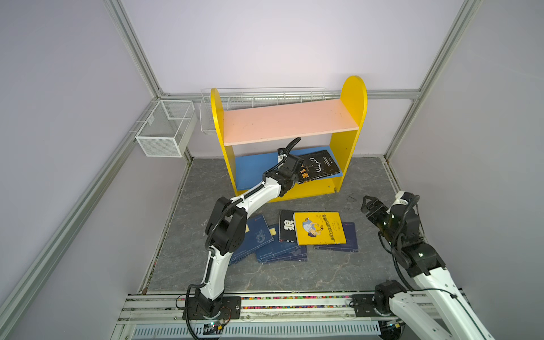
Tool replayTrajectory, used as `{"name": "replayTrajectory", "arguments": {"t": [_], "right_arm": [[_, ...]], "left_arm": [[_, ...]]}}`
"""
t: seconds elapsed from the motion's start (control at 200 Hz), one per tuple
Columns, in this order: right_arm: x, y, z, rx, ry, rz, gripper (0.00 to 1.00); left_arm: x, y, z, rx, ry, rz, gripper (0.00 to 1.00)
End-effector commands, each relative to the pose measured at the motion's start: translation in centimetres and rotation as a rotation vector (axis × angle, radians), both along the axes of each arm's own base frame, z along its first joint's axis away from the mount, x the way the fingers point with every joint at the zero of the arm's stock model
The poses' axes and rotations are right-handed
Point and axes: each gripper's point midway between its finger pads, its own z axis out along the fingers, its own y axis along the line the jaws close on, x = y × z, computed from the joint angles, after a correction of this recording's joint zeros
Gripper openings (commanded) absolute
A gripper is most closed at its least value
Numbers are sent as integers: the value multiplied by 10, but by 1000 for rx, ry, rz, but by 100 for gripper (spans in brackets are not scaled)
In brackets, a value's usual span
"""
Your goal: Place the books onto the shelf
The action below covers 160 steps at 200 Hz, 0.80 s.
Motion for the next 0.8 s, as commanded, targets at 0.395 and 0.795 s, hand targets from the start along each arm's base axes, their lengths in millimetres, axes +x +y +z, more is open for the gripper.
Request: {"name": "replayTrajectory", "arguments": {"t": [0.395, 0.795], "right_arm": [[-8, 3, -37, -65, 103, 58, 89], [-5, 49, -70, -118, 218, 364, 88]], "left_arm": [[40, -27, -4, 113, -21, -39, 24], [27, -20, 57, 80, -101, -61, 38]]}}
